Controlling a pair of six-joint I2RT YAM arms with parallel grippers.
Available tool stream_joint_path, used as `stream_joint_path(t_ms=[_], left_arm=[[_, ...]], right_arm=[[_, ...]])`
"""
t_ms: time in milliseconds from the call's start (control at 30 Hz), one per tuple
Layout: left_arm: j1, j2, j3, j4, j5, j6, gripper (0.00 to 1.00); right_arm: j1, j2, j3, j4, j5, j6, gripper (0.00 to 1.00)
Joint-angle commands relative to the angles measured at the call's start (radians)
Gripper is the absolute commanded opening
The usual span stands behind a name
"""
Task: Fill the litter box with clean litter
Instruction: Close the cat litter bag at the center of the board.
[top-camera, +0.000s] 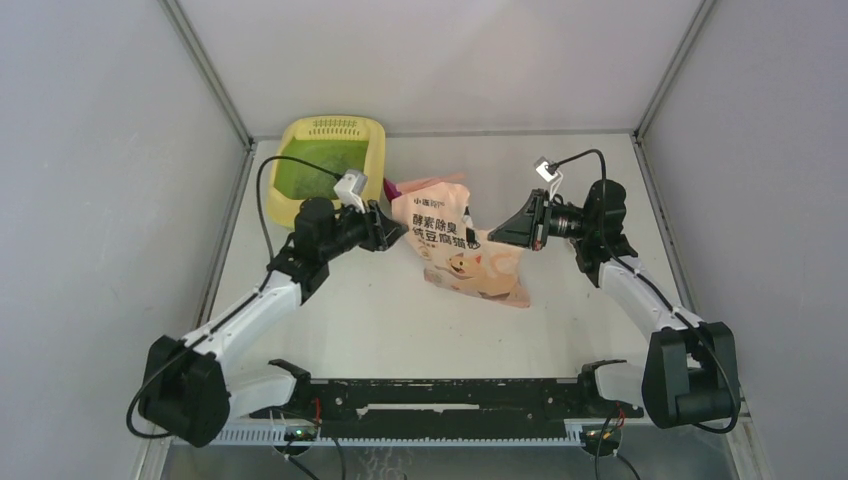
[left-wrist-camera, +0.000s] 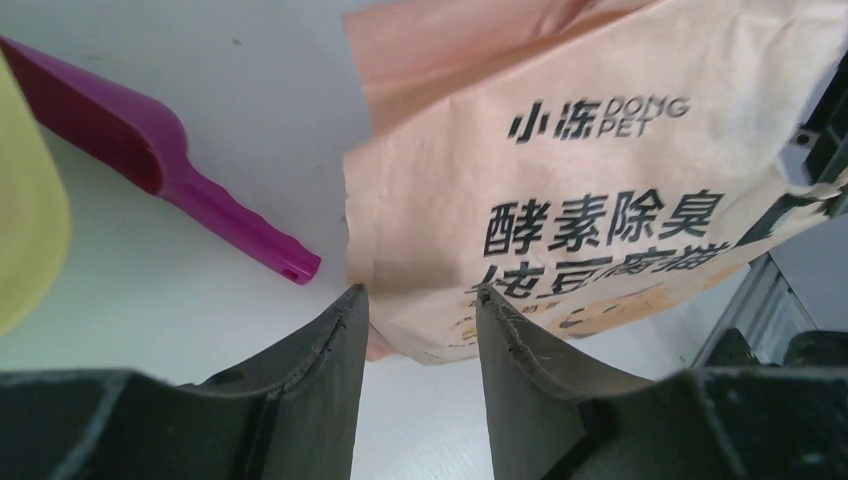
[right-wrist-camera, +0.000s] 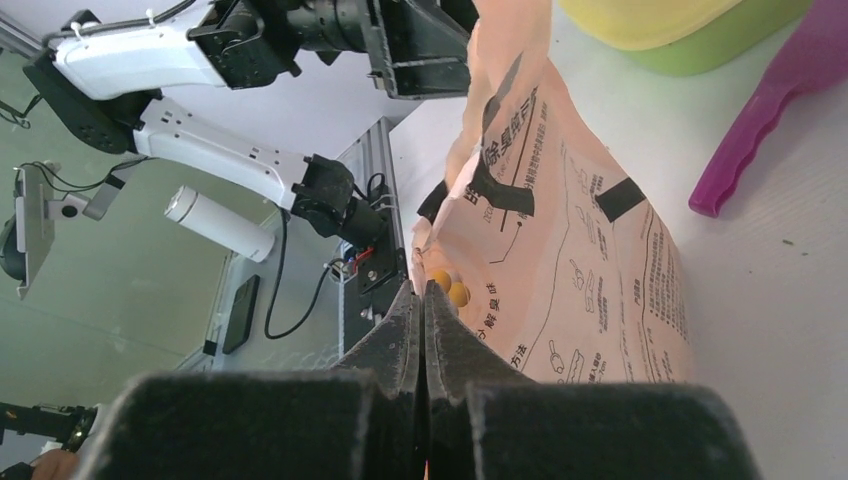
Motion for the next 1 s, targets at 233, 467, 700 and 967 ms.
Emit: stream_joint_path(t_ms=[233,467,700,967], left_arm=[[0.05,0.119,0.104,0.166,0.268,-0.042,0.48],[0.115,0.117,0.143,0.113,0.312,-0.03,0.48],[0.142,0.218,0.217,0.088,0.483,-0.034,0.48],[0.208,0.188,0.176,0.065,0.429,-0.01,0.47]], right_arm=[[-0.003,-0.047,0.045,-0.012,-0.013,-0.054,0.0],[-0.007,-0.045,0.045,-0.035,-0.01,-0.069,0.0],[-0.007,-0.038,0.045,-0.036,-0.013,-0.07,0.0],[-0.012,-0.034,0.045,-0.038,-0.014,-0.069,0.0]])
